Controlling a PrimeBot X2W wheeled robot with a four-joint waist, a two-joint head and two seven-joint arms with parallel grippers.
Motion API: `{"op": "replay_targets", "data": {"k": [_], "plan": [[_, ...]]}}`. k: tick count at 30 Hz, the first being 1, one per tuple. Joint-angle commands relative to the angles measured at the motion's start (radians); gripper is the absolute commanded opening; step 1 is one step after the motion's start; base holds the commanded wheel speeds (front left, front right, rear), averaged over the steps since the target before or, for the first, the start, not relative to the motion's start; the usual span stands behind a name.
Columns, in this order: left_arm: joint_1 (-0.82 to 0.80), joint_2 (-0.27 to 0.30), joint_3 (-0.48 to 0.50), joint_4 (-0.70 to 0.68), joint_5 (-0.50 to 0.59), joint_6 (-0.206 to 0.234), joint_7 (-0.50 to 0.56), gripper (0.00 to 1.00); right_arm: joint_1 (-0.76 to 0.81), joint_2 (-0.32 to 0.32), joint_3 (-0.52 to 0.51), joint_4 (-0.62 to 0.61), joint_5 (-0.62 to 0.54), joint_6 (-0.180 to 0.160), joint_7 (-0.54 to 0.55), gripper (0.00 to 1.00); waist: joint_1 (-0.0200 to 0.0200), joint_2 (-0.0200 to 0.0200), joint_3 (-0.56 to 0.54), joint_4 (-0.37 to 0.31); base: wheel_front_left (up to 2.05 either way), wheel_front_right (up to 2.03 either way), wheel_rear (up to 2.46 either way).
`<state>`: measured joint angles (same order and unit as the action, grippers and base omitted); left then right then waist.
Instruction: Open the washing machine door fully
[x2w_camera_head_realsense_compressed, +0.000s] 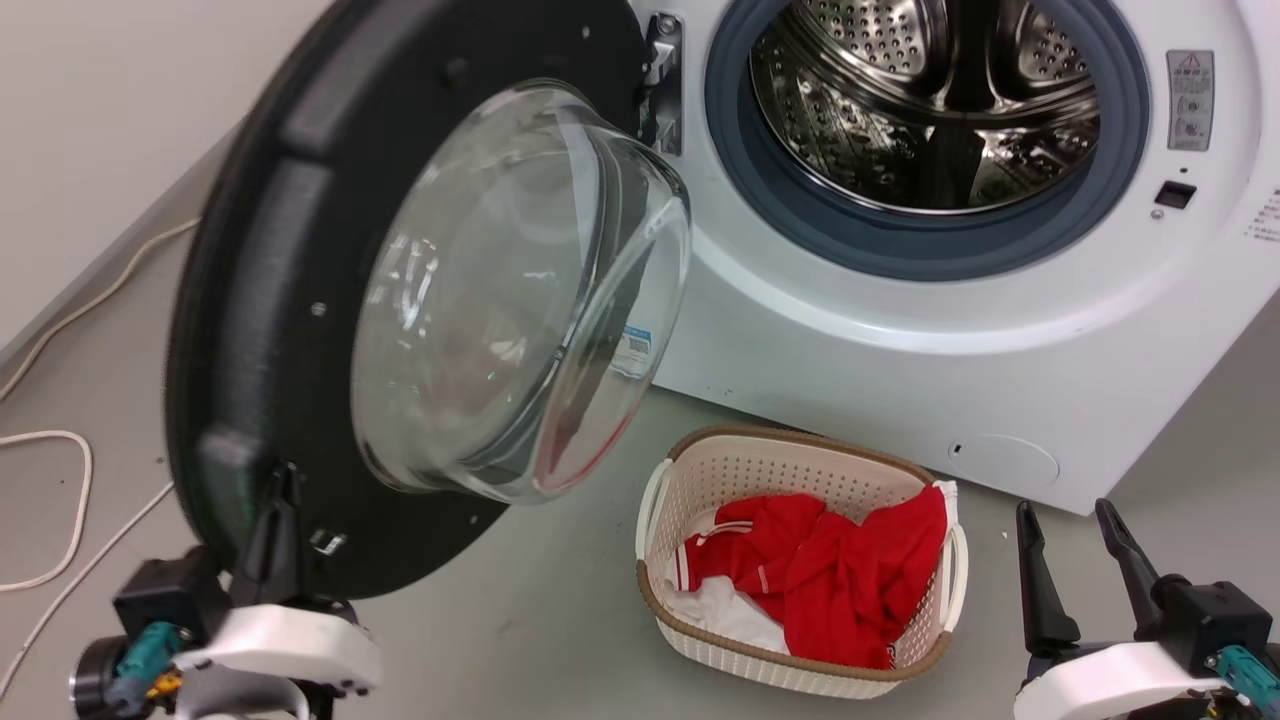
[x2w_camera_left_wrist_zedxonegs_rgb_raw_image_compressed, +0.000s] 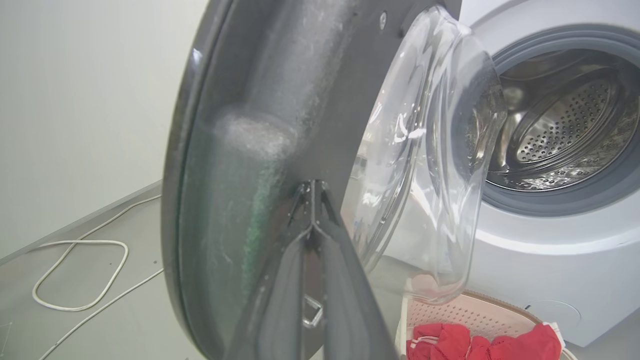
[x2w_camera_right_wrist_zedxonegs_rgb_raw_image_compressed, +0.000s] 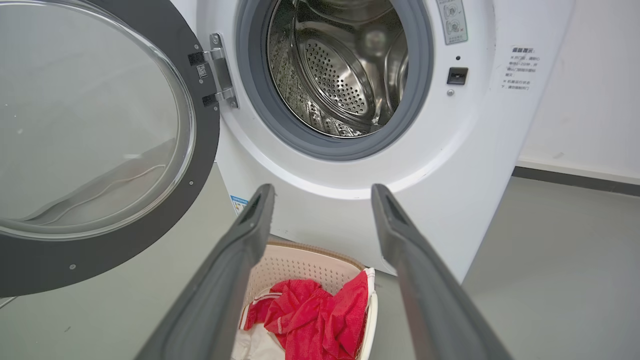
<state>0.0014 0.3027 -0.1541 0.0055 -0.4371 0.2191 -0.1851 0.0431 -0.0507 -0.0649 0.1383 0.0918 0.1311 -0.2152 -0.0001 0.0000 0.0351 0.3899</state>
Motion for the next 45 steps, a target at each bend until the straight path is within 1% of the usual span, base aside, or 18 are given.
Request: {"op": "replay_targets", "data": {"k": [1, 4, 8, 14, 19, 23, 27, 35, 45], "plan": [[-0.019, 0.009, 0.015, 0.009, -0.005, -0.002, -0.007, 0.0, -0.01, 0.001, -0.001, -0.002, -0.003, -0.001, 0.003, 1.0, 0.0001, 0.0, 0.012, -0.007, 0.0, 0.0, 0.0], [-0.052, 0.024, 0.048, 0.057, -0.028, -0.014, -0.024, 0.0, -0.021, 0.001, -0.002, -0.014, -0.011, -0.001, 0.011, 1.0, 0.0001, 0.0, 0.034, -0.017, 0.0, 0.0, 0.0], [-0.099, 0.046, 0.097, 0.133, -0.06, -0.042, -0.046, 0.0, -0.033, 0.001, -0.002, -0.025, -0.022, -0.001, 0.018, 1.0, 0.0001, 0.0, 0.062, -0.028, 0.0, 0.0, 0.0], [-0.161, 0.065, 0.14, 0.222, -0.079, -0.07, -0.067, 0.0, -0.048, 0.001, -0.002, -0.032, -0.031, -0.001, 0.022, 1.0, 0.0001, 0.0, 0.089, -0.036, 0.0, 0.0, 0.0], [-0.201, 0.068, 0.175, 0.29, -0.087, -0.094, -0.077, 0.0, -0.059, 0.001, 0.0, -0.029, -0.032, -0.001, 0.025, 1.0, 0.0001, 0.0, 0.098, -0.042, 0.0, 0.0, 0.0], [-0.213, 0.057, 0.186, 0.32, -0.071, -0.108, -0.081, 0.0, -0.062, 0.001, 0.003, -0.021, -0.033, -0.001, 0.023, 1.0, 0.0001, 0.0, 0.091, -0.047, 0.0, 0.0, 0.0], [-0.188, 0.036, 0.188, 0.307, -0.04, -0.11, -0.082, 0.0, -0.052, 0.001, 0.003, -0.012, -0.023, -0.001, 0.019, 1.0, 0.0001, 0.0, 0.072, -0.05, 0.0, 0.0, 0.0], [-0.098, -0.007, 0.173, 0.223, 0.025, -0.093, -0.081, 0.0, -0.024, 0.001, 0.01, 0.013, -0.001, -0.001, 0.006, 1.0, 0.0001, 0.0, 0.018, -0.058, 0.0, 0.0, 0.0], [0.042, -0.053, 0.087, 0.087, 0.073, -0.077, -0.067, 0.0, 0.0, 0.001, 0.018, 0.034, 0.017, -0.001, -0.008, 1.0, 0.0001, 0.0, -0.041, -0.079, 0.0, 0.0, 0.0]]}}
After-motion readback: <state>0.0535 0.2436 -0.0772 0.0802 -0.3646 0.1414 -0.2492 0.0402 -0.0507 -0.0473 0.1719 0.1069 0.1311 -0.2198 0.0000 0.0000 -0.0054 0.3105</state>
